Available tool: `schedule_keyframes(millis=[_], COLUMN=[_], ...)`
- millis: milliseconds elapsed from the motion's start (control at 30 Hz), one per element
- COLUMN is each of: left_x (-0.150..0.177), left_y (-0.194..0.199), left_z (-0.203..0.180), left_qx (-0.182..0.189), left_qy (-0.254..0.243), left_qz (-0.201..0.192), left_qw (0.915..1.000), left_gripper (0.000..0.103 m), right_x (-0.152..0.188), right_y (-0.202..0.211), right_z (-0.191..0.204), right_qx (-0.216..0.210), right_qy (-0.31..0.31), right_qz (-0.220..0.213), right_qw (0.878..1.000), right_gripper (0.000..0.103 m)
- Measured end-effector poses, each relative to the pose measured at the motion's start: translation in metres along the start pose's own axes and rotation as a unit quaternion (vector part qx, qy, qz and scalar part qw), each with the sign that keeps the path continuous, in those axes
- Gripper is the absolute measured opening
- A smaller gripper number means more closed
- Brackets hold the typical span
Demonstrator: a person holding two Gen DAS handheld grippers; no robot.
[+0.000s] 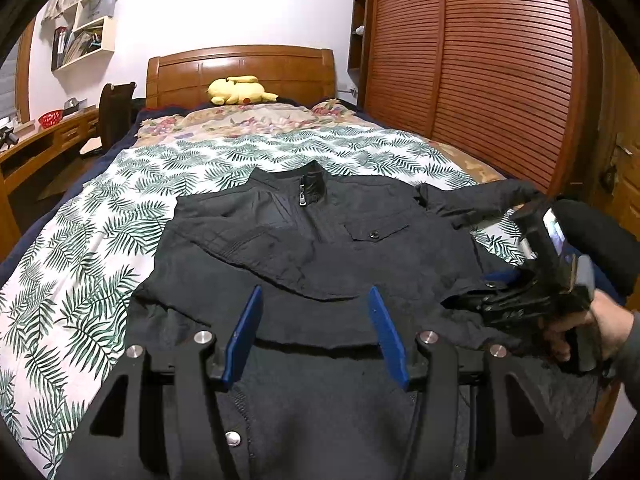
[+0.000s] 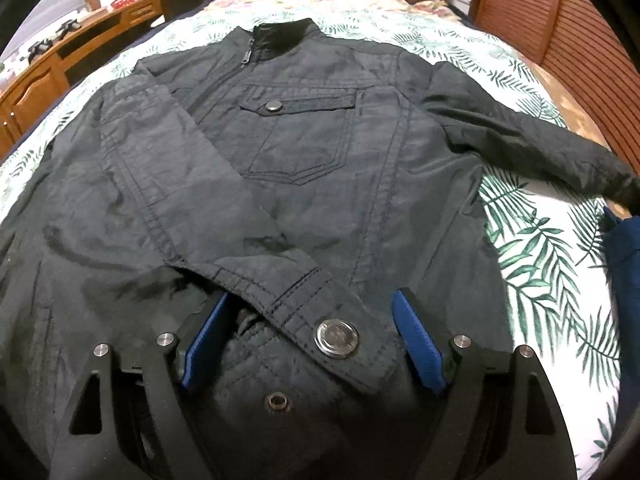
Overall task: Fold large clothes
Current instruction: 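Move the right gripper to the other sleeve's cuff and grasp it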
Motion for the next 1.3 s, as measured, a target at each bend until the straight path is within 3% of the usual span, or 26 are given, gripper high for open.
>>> schedule_keyframes(millis=[167, 600, 867, 1300], left_x=[-0.001, 0.001, 0.005, 0.007], left_y=[-0.005, -0.028, -0.035, -0.054], left_z=[-0.009, -0.021, -0.025, -0.027], left_qx=[0.005, 0.015, 0.019, 0.019], left_qy=[-0.007, -0.003, 0.001, 0.000], left_qz=[0.001, 0.013, 0.027, 0.055], left_qw=[1.0000, 0.9998, 0.9995, 0.9983], left_gripper=[0.054, 0.054, 0.054, 0.054], right_x=[-0.011, -0.070, -0.100, -0.117], right_y=[0.036, 0.091, 0.067, 0.004], right_z=[-0.025, -0.155, -0.234, -0.347], right_qx=[0.003, 0.097, 0.143, 0.211], right_qy=[0.000, -0.052, -0.099, -0.149], right_qz=[-0.031, -0.066, -0.059, 0.007], right_qw=[1.000, 0.992, 0.983, 0.966], right_gripper=[0.082, 0.082, 0.082, 0.082])
Point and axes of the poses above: each gripper's, at about its wrist camera, not at the fingertips, and y roughly against the way its jaws point, z to its left, x to its underside, the point moved 3 cm from there along -y, roughly the way its jaws point, and after that the axes turned 13 degrees about x, right-handed, at the moved point
